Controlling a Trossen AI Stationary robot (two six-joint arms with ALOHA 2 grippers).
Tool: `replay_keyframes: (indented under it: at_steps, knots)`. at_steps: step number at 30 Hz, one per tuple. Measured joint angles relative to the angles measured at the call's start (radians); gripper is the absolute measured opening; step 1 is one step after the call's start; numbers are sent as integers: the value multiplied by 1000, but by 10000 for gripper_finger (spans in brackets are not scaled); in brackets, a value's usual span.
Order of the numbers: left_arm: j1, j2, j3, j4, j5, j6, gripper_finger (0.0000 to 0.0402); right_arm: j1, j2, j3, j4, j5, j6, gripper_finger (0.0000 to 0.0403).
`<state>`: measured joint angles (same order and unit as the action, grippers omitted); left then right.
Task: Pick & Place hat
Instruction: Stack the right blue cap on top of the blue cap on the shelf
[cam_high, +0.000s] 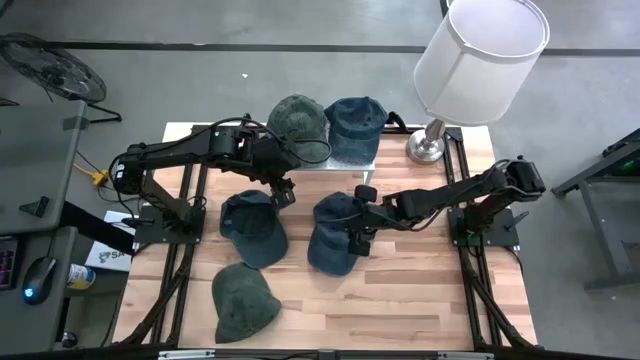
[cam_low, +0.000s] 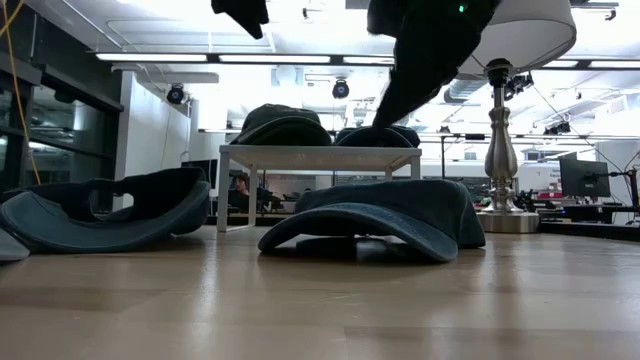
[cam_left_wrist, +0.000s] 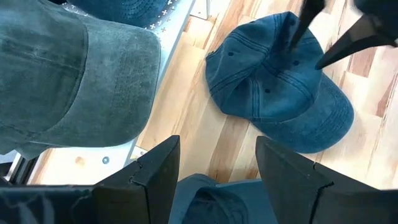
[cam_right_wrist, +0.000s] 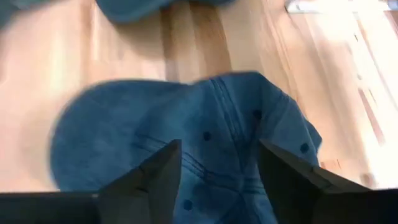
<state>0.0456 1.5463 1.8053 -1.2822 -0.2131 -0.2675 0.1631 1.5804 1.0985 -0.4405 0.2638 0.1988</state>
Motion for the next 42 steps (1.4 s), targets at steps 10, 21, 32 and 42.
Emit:
replay_keyframes:
  at_steps: [10, 21, 32, 42]
  knots:
    - [0, 0, 0, -2, 0, 2, 206, 0, 120, -1, -30, 74, 29, 217]
    - [0, 0, 0, -3, 0, 9, 206, -20, 217, -2, -49, 105, 24, 214]
    - [0, 0, 0, -3, 3, 61, 206, -66, 234, -2, -76, 106, 88, 178]
    - [0, 0, 0, -1, 6, 61, 206, -78, 233, -2, -135, -15, 118, 130]
